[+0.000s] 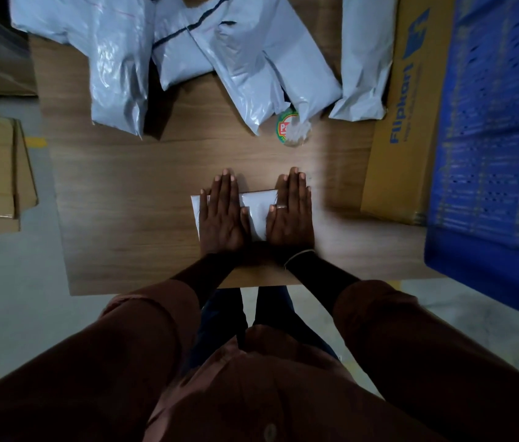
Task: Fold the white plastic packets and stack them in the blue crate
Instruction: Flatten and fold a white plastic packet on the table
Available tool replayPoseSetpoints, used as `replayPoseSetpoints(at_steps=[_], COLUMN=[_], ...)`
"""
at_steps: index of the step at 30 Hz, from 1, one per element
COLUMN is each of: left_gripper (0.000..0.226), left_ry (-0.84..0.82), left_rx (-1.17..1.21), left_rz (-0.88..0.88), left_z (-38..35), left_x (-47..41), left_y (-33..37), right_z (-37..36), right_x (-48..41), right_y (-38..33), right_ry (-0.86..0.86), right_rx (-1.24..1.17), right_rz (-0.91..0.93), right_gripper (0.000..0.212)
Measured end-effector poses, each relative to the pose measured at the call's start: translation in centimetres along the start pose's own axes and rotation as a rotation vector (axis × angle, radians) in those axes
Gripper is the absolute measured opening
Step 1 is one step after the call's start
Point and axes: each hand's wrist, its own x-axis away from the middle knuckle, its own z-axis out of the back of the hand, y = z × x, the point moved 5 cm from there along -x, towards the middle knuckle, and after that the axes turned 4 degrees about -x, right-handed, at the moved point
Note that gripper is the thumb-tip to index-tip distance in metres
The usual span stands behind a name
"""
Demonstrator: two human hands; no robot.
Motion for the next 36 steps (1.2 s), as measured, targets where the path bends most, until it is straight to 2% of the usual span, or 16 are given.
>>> replayPoseSetpoints(at_steps=[4,7,13,19,27,36], left_gripper=[0.053,0.052,0.051,0.057,0.057,0.058], left_ry=[0.043,0.012,-0.008,-0.096,-0.086,-0.099], left_rx=[0.069,0.098,0.041,0.093,0.131,0.162], left_rz=[-0.016,-0.02,0.083,0.058,0.087,0.073], left_z=[0.2,1.1,2.3,1.0,0.9,0.6], left_x=[0.2,0.1,1.2,0.9,1.0,0.9], left_y=[-0.3,-0.4,-3.1,-3.8,-3.5,-3.7], right_z=[0.1,0.8,1.4,-1.3,-1.3,-1.5], right_x=[0.2,0.3,0.5,0.6,0.6,0.3], right_y=[-0.1,-0.4,-4.2,-6.2,-6.3,-6.4], right_ry=[-0.004,-0.015,-0.073,-0.125,-0.057,-0.089], right_rx=[0.027,0.065,0.042,0.083,0.091,0.101], right_rz=[0.014,0.023,0.212,0.194,0.19,0.187], right_gripper=[0.059,0.059,0.061,0.061,0.061,0.061])
